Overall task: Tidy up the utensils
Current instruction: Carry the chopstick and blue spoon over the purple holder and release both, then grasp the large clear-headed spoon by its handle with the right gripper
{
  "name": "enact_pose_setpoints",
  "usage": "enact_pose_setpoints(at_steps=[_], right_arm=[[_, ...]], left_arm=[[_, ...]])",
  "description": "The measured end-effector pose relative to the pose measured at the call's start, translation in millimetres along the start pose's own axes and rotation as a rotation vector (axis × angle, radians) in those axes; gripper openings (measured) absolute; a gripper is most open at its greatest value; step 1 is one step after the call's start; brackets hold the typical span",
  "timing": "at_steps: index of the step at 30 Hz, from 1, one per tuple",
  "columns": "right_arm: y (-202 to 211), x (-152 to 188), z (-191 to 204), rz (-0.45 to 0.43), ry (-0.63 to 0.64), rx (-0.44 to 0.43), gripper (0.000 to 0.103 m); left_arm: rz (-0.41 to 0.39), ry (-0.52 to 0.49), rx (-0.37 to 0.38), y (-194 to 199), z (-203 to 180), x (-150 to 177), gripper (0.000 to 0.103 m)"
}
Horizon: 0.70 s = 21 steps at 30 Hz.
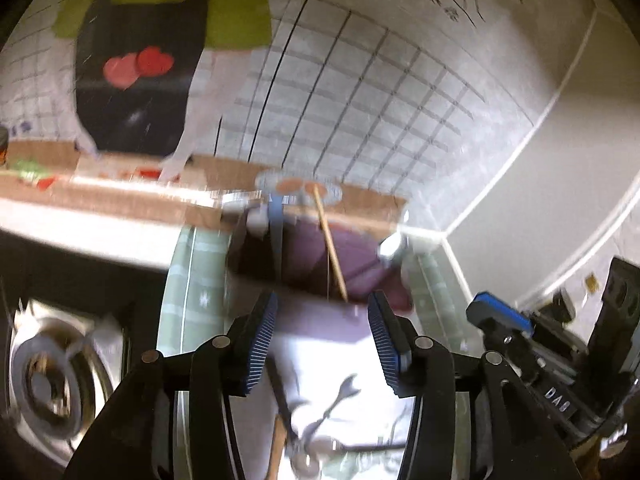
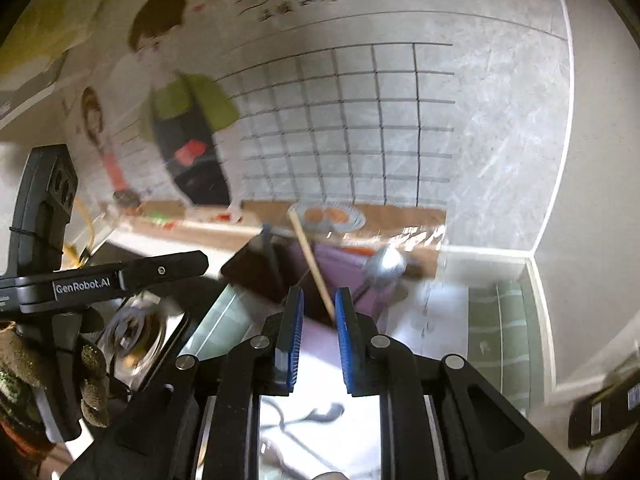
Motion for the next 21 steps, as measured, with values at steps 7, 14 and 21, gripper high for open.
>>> enact_pose_setpoints(at_steps=[7,14,21], right_arm=[[-1.0,50.3,13.8,0.099,0.082,0.0,0.018],[-7.3,106.6,26.0,0.219,0.19,-0.035,0.018],[-14.8,134.9,27.7,0.293,0.249,-0.071,0.023]], left_arm=[[0.065,0.004,-0.056,18.2,19.5,78.4,0.05],[0.102,0.006,-0.131,33.9,46.2,139.0,0.05],[0.151,0.024,-0.161,41.4,58.2,171.1,0.05]])
Point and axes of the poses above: each gripper's, at about its wrist camera, not at the fingertips, and y roughly against the way its jaws point, z to its left, x to its underside, the point moved 1 cm from there along -y, roughly the way its jaws point, and after that the axes turned 1 degree about -y, right-handed, at the moved point
